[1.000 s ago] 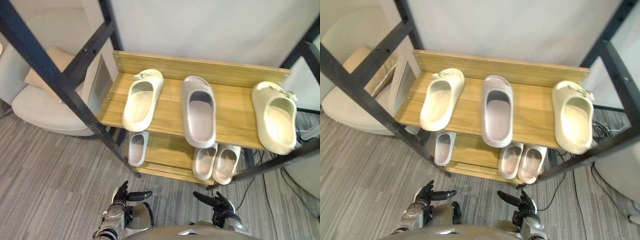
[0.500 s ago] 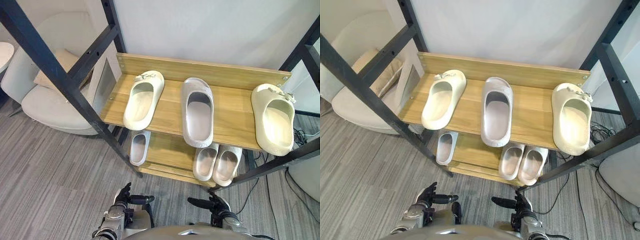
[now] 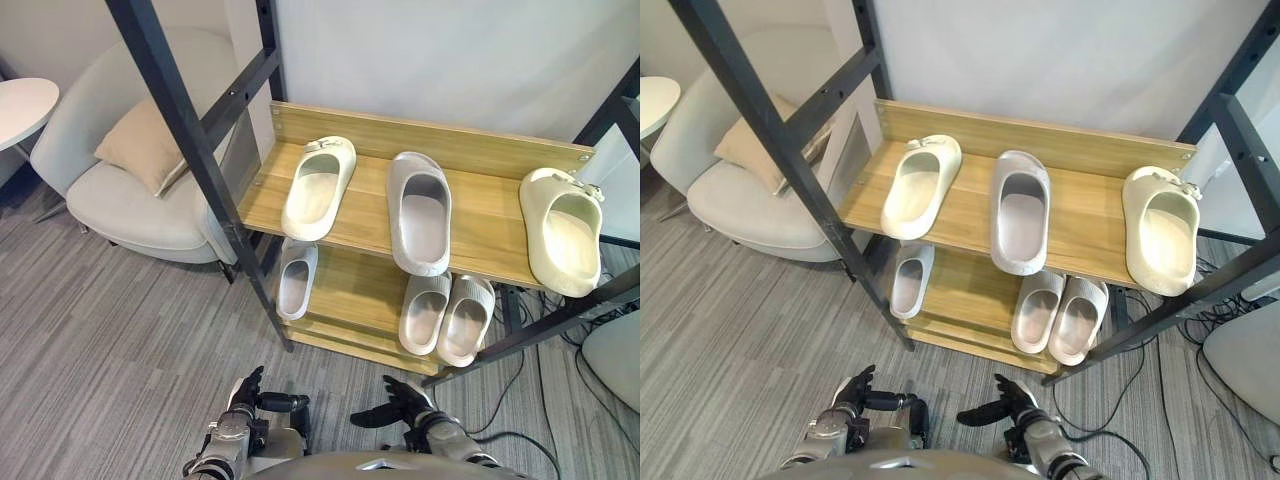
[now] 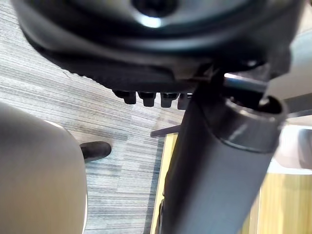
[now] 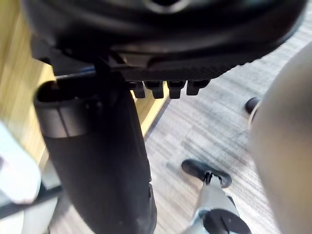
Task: Organize the slippers on the shoe rack
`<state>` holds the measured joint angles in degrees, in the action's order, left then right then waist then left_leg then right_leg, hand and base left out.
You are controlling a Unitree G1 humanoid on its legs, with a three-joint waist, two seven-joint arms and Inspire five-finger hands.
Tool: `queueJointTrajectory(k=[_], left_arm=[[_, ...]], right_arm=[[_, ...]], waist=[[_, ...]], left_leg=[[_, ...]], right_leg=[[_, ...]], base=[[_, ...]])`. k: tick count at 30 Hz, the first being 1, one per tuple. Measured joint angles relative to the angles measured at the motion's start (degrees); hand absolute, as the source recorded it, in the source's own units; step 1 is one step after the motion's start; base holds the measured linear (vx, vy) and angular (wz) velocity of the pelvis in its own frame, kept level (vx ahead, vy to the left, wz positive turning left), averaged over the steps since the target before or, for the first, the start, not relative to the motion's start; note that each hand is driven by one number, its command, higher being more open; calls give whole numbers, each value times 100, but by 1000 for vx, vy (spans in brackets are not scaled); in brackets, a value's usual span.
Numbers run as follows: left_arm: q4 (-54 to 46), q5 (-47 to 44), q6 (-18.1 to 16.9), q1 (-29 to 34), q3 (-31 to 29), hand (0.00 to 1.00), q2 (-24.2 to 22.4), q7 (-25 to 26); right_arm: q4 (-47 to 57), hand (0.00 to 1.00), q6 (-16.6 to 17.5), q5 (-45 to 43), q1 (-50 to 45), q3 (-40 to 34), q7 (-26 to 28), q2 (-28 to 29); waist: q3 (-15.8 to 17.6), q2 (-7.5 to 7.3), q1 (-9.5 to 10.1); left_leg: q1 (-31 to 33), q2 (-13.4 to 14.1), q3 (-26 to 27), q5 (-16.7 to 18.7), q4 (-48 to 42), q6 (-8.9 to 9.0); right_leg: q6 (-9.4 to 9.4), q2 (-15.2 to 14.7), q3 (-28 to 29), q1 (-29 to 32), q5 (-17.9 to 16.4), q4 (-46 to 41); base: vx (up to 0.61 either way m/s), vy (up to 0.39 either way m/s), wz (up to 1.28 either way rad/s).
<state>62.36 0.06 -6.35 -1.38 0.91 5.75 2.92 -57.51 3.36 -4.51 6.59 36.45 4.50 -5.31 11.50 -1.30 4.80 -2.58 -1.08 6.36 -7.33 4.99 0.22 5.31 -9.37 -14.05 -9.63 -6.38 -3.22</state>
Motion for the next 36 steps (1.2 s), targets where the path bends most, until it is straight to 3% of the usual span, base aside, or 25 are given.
queueJointTrajectory(k=[3,8,12,13,17,20,27,28,33,36], left_arm=[[-52,-8,-4,-17,-3,100,-24,72],[-89,-10,-67,-22,4,100,30,130],[-69,-9,-108,-59,47,100,91,231],[-59,-8,-107,-61,69,100,78,269],[-12,-6,-110,-67,291,100,81,312],[145,-9,-110,-68,327,100,89,346],[264,-66,-111,33,476,100,78,412],[263,-74,-109,98,510,100,45,392],[225,-73,-110,188,507,100,31,395],[183,-70,-111,217,499,100,27,390]], right_arm=[[659,100,-10,-263,358,832,345,47],[1732,100,-49,-657,964,1614,716,-104],[2737,100,-77,-1266,990,1677,903,-468],[3714,100,-85,-1559,996,1705,918,-584],[5632,100,182,-1970,1110,1664,926,-603],[7118,100,580,-2532,1130,1326,957,-654],[8064,100,1132,-2704,1061,231,643,-844],[8498,100,1444,-2524,872,-165,353,-802],[8614,100,1631,-2135,636,-940,-84,-699],[8718,100,1675,-1933,378,-1465,-72,-733]], waist=[[0,0,123],[-17,-49,228],[0,-105,266],[-2,-112,268],[-30,-108,168],[-152,-108,69],[-323,-15,-155],[-414,55,-242],[-437,88,-344],[-448,79,-377]], left_leg=[[51,-22,-110,-30,-3,-37],[55,-38,-211,-32,-6,-42],[44,4,-191,-24,-8,-32],[7,81,-79,25,-20,32],[-65,165,55,94,-43,109],[-92,196,122,90,-61,105],[-287,262,245,111,-48,134],[-344,318,294,106,-28,157],[-438,325,300,108,-19,164],[-465,338,354,125,-8,188]], right_leg=[[12,1,-57,-2,9,45],[58,4,-109,-55,39,96],[50,24,-77,-38,35,66],[2,52,43,-4,18,31],[-37,113,184,10,18,-6],[-43,158,262,40,16,-54],[-58,211,405,-68,11,-72],[-86,268,475,-76,13,-80],[-97,278,495,-160,15,-66],[-103,286,547,-159,24,-62]], base=[[14,-12,12],[15,-10,7],[-14,-5,-7],[-42,-14,-29],[-38,-14,-24],[-8,-11,-13],[-23,-8,-12],[-58,-25,-15],[-13,-5,-3],[-15,5,-8]])
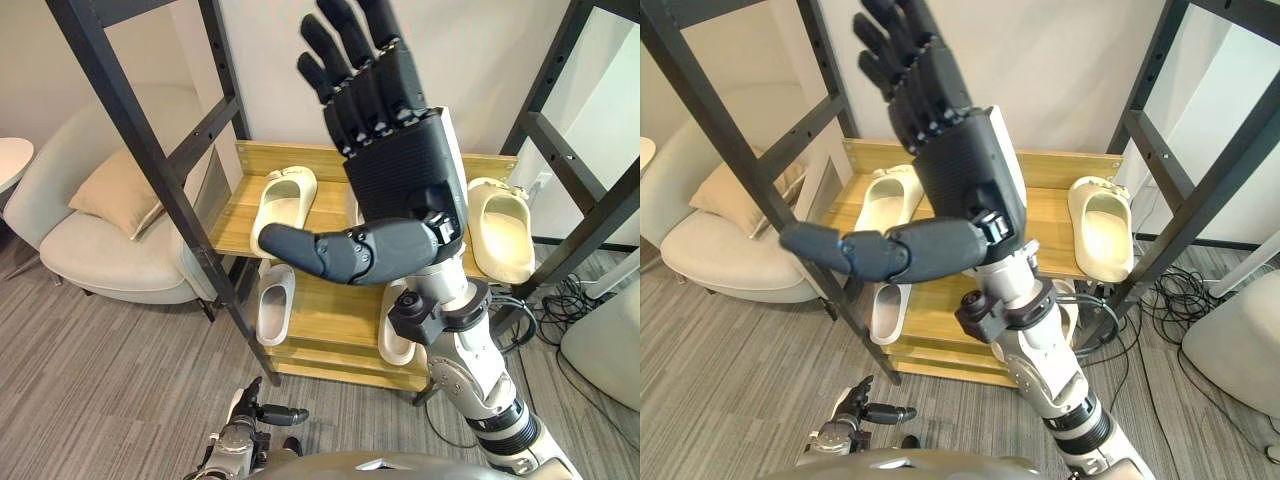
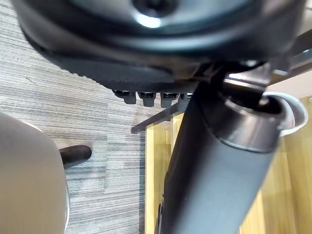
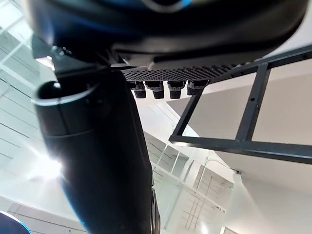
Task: Organize the slippers on the shoe rack
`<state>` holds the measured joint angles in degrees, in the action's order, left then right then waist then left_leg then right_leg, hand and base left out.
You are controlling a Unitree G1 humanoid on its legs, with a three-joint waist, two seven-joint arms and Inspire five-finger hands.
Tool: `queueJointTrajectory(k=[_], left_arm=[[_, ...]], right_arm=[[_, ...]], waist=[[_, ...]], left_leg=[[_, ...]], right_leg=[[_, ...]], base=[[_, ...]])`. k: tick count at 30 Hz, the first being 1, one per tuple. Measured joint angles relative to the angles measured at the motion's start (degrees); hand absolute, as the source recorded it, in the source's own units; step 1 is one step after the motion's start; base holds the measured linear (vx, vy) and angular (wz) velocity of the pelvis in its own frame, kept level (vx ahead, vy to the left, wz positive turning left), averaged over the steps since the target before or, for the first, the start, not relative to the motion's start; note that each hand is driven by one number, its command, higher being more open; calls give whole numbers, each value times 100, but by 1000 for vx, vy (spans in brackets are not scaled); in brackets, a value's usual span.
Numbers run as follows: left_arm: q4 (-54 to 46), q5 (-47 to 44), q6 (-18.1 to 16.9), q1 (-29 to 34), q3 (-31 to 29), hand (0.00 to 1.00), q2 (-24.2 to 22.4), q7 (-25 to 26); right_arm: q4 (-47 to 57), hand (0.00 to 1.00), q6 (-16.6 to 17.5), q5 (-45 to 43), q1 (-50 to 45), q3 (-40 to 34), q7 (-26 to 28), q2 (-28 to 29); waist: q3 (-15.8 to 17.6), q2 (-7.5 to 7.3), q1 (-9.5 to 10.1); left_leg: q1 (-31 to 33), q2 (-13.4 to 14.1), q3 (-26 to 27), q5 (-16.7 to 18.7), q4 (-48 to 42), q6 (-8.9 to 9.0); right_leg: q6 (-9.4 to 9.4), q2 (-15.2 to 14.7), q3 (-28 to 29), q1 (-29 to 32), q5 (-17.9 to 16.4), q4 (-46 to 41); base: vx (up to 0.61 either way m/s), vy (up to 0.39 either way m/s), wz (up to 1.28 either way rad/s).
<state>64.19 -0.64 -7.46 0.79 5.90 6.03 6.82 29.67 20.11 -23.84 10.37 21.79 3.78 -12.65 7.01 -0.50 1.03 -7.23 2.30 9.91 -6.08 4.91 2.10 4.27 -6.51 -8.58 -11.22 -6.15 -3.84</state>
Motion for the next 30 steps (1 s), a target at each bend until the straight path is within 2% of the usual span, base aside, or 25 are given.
queueJointTrajectory(k=[3,5,9,18,30], left_arm=[[-26,20,2,8,-6,100,2,-104],[-22,28,3,63,-4,100,-11,-109],[-24,29,3,75,-3,100,-34,-149],[-45,36,2,74,-10,100,-19,-318],[-105,71,-6,63,-12,100,37,-431]], right_arm=[[132,100,1,1650,-363,-1101,-701,-328],[135,100,1,2012,-438,-1536,-981,-463],[136,100,1,2504,-482,-1803,-1193,-591],[-257,100,-170,3602,-507,-1851,-1272,-1115],[-1494,100,-575,3957,-504,-1810,-1240,-1733]], waist=[[13,21,-14],[14,66,-187],[-1,108,-197],[10,90,-196],[76,-10,-142]], left_leg=[[-4,-14,25,-12,1,-17],[-9,-5,58,-9,5,-14],[-28,43,75,0,5,-1],[-27,82,148,21,8,24],[76,42,53,32,9,11]], right_leg=[[8,-11,30,0,28,22],[1,-1,77,7,44,55],[-23,43,131,7,56,82],[-36,75,253,66,67,96],[-16,62,179,105,79,146]], base=[[-10,7,-4],[-17,7,-11],[-11,-14,-8],[-4,-9,-7],[-2,0,3]])
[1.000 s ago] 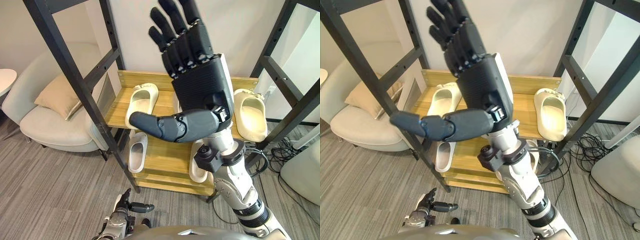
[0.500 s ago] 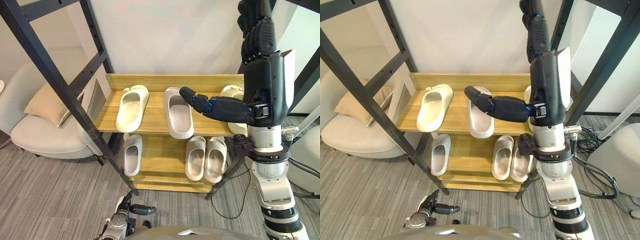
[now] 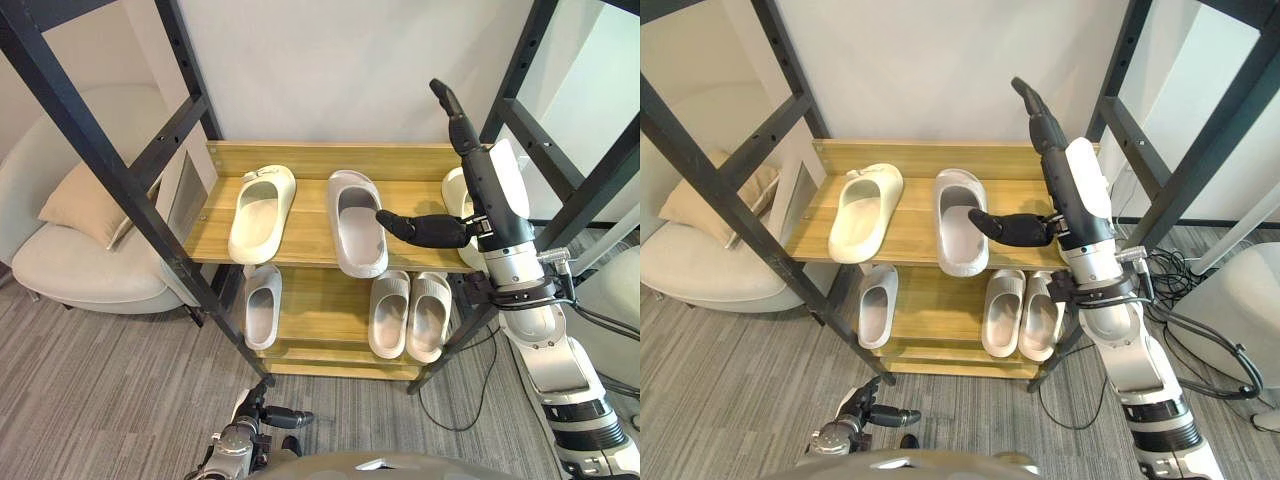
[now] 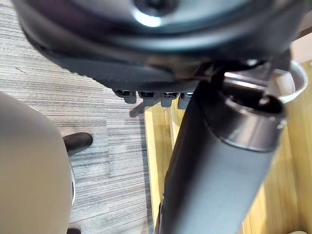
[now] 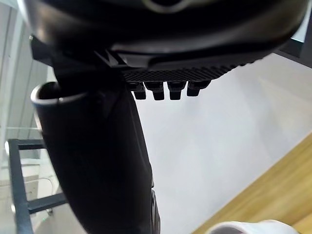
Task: Organize the slippers on the shoe rack
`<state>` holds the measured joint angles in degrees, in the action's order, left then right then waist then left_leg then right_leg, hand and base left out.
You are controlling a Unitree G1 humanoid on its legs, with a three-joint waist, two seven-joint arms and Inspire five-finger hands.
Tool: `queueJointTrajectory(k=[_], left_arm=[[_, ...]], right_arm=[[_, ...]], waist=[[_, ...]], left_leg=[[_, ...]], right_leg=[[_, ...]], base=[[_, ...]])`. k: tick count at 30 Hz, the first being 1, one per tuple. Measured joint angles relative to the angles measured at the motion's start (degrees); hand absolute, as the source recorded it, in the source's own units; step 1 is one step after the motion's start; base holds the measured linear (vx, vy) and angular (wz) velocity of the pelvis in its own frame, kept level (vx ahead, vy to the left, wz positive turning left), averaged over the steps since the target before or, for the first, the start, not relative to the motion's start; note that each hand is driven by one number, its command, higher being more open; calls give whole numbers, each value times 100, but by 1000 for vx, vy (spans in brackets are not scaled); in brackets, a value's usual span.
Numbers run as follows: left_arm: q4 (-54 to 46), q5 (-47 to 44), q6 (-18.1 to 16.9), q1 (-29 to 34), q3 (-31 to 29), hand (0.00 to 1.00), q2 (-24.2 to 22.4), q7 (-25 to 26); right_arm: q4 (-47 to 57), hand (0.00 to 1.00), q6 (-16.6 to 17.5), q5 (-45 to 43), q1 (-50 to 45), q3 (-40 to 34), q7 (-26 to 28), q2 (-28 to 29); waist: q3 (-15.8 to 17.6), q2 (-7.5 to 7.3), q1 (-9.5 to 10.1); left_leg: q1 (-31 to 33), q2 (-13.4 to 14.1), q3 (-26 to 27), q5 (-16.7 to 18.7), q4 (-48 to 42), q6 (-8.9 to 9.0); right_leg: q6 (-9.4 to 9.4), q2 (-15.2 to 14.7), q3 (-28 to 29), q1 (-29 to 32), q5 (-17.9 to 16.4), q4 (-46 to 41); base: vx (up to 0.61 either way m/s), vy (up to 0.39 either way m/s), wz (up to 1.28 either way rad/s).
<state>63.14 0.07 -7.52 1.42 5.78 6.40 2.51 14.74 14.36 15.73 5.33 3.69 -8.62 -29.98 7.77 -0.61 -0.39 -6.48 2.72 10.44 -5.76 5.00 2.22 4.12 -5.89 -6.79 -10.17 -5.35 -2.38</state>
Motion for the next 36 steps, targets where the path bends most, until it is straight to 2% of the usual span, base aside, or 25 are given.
queueJointTrajectory(k=[7,20,27,28,36], left_arm=[[-22,-9,-12,-12,-57,100,23,-7],[-105,-9,-13,-8,-57,100,72,-42],[-171,-44,-17,-13,-60,100,87,-45],[-171,-53,-14,-14,-60,100,88,-45],[-202,-58,-24,-14,-59,100,106,-52]], right_arm=[[-479,100,-93,3,53,236,128,-213],[-920,100,-198,-8,507,465,178,-216],[-1280,100,-209,-57,865,514,178,-217],[-1350,0,-212,-89,953,540,178,-217],[-1914,0,-240,-257,1455,847,180,-217]], waist=[[23,-47,31],[65,-130,50],[76,-164,148],[76,-165,149],[68,-198,187]], left_leg=[[165,-42,-88,2,-2,-16],[304,-58,-222,15,-2,-22],[375,-70,-286,16,-2,-24],[382,-70,-289,16,-2,-24],[461,-74,-296,12,-2,-30]], right_leg=[[37,-22,-54,111,28,76],[58,-30,-81,208,46,127],[63,-34,-126,235,53,163],[63,-34,-127,241,53,162],[69,-34,-116,328,86,163]], base=[[4,3,4],[-2,0,1],[-4,3,2],[0,0,0],[0,0,0]])
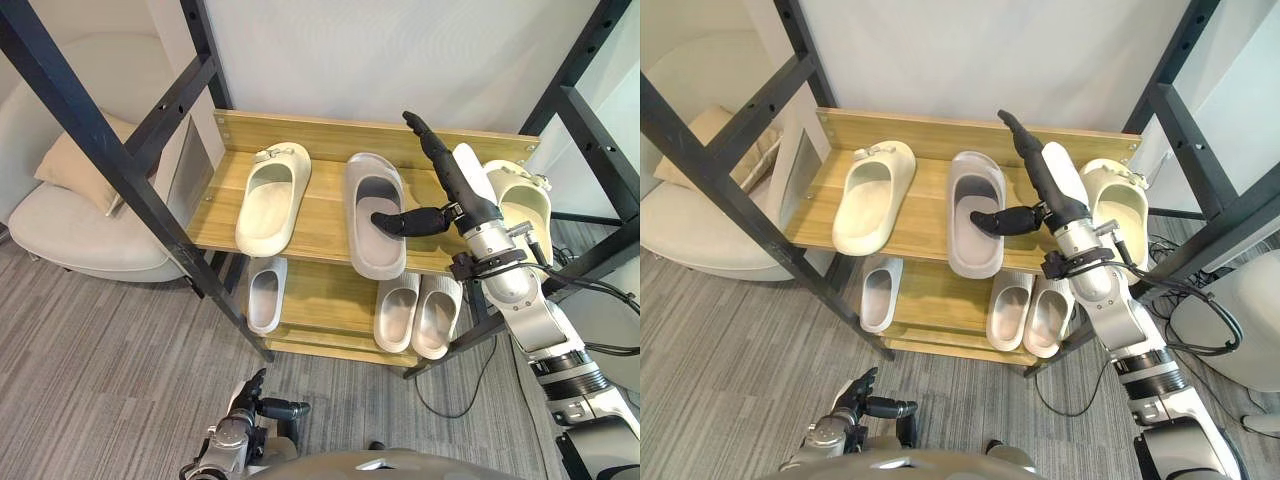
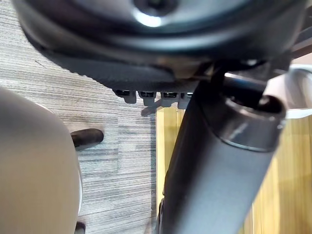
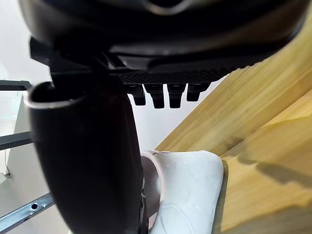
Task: Organize the slippers on the shoe rack
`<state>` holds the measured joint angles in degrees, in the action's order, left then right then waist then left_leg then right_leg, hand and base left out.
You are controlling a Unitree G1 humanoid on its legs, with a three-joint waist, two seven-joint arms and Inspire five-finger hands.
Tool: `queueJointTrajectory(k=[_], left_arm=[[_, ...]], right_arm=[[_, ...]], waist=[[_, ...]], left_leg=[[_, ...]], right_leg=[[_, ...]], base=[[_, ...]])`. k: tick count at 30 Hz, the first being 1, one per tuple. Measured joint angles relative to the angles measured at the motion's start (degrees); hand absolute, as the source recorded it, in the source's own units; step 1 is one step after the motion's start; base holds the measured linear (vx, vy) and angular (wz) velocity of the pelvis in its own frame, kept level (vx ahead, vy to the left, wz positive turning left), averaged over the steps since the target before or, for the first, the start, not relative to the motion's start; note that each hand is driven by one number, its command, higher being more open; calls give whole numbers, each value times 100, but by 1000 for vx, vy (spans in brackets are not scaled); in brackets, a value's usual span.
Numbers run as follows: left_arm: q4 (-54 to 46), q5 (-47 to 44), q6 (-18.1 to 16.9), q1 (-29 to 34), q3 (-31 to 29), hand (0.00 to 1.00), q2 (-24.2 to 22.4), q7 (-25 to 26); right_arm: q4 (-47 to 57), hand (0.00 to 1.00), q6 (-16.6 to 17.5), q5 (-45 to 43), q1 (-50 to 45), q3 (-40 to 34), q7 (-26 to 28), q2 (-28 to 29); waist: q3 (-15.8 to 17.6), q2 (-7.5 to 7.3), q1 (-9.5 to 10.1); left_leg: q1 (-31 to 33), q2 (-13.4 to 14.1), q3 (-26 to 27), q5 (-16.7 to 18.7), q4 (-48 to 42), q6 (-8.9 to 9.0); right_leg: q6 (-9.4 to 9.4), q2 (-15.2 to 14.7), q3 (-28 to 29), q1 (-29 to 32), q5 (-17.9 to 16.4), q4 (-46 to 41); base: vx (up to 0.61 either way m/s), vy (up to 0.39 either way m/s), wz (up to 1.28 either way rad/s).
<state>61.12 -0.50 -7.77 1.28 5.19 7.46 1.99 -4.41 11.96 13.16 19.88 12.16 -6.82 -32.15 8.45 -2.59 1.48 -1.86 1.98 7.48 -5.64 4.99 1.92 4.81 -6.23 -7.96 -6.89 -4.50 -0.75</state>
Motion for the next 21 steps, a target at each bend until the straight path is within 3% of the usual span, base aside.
queueJointTrajectory(k=[10,21], left_arm=[[-24,-2,-89,-3,10,100,-1,1],[-23,-2,-82,2,9,100,2,-14]], right_arm=[[-354,0,16,-1074,342,165,203,21],[236,0,9,-1111,344,167,502,15]], waist=[[-1,-6,103],[-1,-6,48]], left_leg=[[4,-5,-14,-3,0,-4],[0,7,-2,-4,1,-5]], right_leg=[[0,-4,-5,1,1,8],[3,-5,8,7,20,6]], base=[[0,0,0],[0,0,0]])
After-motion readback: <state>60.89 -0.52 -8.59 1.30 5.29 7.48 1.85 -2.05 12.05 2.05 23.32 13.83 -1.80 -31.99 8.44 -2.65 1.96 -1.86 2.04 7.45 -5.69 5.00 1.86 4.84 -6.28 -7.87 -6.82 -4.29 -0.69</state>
